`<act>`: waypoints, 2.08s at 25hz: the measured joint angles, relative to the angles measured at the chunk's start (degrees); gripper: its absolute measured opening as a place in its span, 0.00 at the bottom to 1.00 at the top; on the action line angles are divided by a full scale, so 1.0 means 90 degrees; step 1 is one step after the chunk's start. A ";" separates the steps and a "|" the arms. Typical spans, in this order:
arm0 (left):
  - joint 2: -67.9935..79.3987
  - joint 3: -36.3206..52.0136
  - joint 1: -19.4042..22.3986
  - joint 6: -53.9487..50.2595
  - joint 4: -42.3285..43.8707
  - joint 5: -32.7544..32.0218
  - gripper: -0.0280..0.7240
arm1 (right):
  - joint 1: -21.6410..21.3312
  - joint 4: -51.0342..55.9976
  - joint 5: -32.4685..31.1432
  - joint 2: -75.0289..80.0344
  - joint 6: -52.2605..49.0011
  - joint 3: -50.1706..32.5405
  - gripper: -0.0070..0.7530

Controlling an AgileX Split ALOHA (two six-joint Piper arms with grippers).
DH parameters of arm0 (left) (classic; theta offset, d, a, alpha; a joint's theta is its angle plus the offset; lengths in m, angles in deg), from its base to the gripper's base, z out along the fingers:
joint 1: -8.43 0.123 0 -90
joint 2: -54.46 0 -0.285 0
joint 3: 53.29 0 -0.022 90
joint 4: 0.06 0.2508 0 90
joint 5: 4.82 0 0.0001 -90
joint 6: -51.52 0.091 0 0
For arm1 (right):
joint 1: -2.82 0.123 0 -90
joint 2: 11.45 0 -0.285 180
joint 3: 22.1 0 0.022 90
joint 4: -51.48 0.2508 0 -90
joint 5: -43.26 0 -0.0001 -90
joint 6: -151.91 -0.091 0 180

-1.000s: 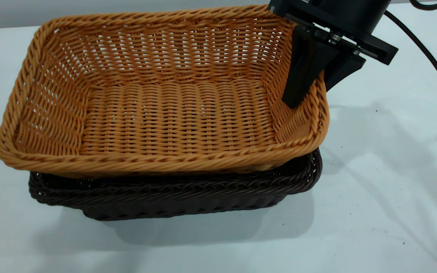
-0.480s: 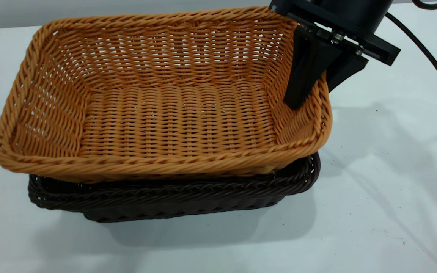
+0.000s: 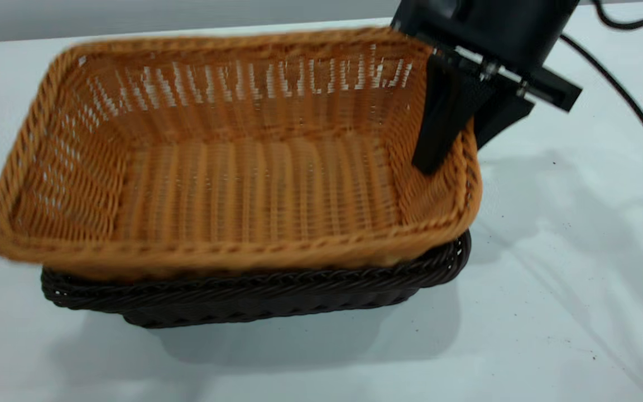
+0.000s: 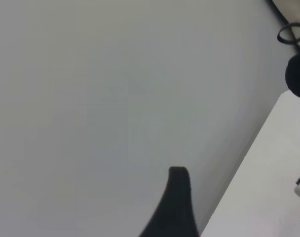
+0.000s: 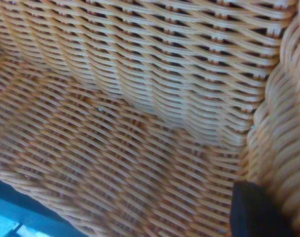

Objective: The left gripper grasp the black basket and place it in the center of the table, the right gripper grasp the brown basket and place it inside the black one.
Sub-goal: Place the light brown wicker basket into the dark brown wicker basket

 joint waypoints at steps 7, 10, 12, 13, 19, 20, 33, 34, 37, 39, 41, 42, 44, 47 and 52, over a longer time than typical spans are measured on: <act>0.0000 0.0000 0.0000 0.0000 0.0000 -0.0001 0.83 | 0.0161 -0.0018 0.0007 0.0023 0.0032 0.0000 0.15; 0.0000 0.0000 0.0000 0.0000 0.0000 -0.0001 0.83 | 0.0161 -0.0073 0.0025 0.0023 0.0032 0.0000 0.15; 0.0000 0.0000 0.0000 0.0000 -0.0005 -0.0001 0.83 | 0.0161 -0.0074 0.0074 0.0023 0.0002 0.0000 0.15; 0.0000 0.0000 0.0000 0.0000 -0.0005 -0.0001 0.83 | 0.0161 -0.0074 0.0097 0.0023 -0.0013 0.0000 0.15; 0.0000 0.0000 0.0000 0.0000 -0.0005 -0.0001 0.83 | 0.0161 -0.0086 0.0121 0.0023 0.0016 0.0000 0.15; 0.0000 0.0000 0.0000 0.0000 -0.0005 -0.0001 0.83 | 0.0161 -0.0086 0.0121 0.0023 0.0016 0.0000 0.15; 0.0000 0.0000 0.0000 0.0000 -0.0005 -0.0001 0.83 | 0.0161 0.0007 0.0177 0.0017 0.0179 0.0000 0.70; 0.0000 0.0000 0.0000 0.0000 -0.0005 -0.0001 0.83 | 0.0161 0.0012 0.0159 0.0017 0.0179 0.0000 0.73; 0.0000 0.0000 0.0000 0.0000 -0.0005 -0.0001 0.83 | 0.0161 -0.0023 -0.0051 0.0004 0.0179 0.0000 0.77; 0.0000 0.0000 0.0000 0.0000 -0.0005 -0.0001 0.83 | 0.0161 -0.0135 -0.0250 -0.0010 0.0179 0.0000 0.77; 0.0000 0.0000 0.0000 0.0000 -0.0005 -0.0001 0.83 | 0.0161 -0.0122 -0.0259 -0.0010 0.0179 0.0037 0.77; 0.0000 0.0000 0.0000 0.0000 -0.0005 -0.0001 0.83 | 0.0155 -0.0123 -0.0259 -0.0010 0.0179 0.0086 0.77; 0.0000 0.0000 0.0000 0.0000 -0.0005 0.0005 0.83 | 0.0155 -0.0185 -0.0252 -0.0010 0.0179 0.0264 0.77; 0.0000 0.0000 0.0000 0.0000 -0.0005 0.0005 0.83 | 0.0155 -0.0339 -0.0258 -0.0010 0.0095 0.0595 0.75; 0.0000 0.0000 0.0000 0.0000 -0.0005 0.0005 0.83 | 0.0155 -0.0423 -0.0268 -0.0010 0.0056 0.1069 0.72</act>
